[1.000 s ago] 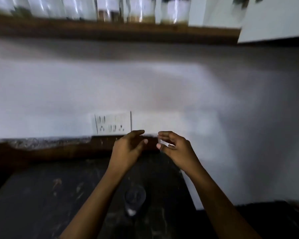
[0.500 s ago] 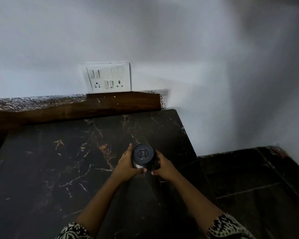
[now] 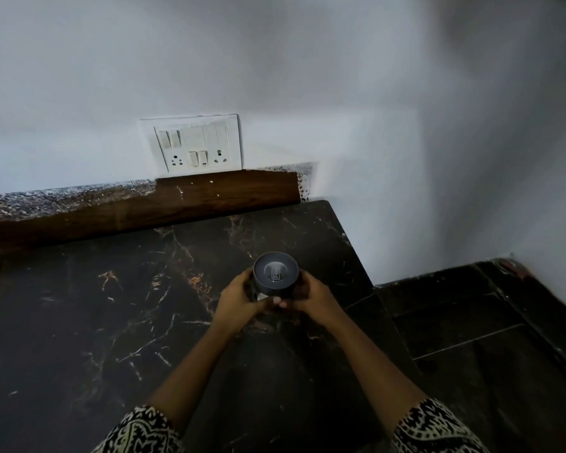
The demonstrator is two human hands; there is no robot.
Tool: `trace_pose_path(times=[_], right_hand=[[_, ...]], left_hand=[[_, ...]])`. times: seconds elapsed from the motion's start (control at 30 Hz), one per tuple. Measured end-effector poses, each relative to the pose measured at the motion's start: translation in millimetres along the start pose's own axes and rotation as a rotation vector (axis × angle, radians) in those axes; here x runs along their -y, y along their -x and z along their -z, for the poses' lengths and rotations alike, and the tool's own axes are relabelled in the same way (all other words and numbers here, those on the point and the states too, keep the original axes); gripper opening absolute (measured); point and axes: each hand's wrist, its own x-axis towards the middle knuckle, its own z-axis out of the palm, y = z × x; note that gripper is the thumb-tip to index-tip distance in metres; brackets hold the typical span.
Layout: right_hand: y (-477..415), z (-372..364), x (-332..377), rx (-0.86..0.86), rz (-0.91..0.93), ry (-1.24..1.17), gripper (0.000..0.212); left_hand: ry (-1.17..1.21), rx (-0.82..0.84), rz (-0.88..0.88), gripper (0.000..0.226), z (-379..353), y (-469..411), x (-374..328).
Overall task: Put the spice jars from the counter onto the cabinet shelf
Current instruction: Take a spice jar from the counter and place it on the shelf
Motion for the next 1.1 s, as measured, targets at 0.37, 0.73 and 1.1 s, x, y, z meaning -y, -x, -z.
trace_pose_path(times=[0.37,0.73,1.1], right_hand=[[50,66,126,-0.233,0.386,-0.072,0.064],[80,92,188,-0.276,0.596,-0.302,0.068],[89,85,209,-0.546,0.709,-0.111,0.073]], left_hand=[[0.217,-0.189,-0.298,0.077,63,3,-141],[0.287,-0.165,-0.412,0.04,91,16,-229],[0.175,-0.17,-0.437,0.067,97,16,-256]])
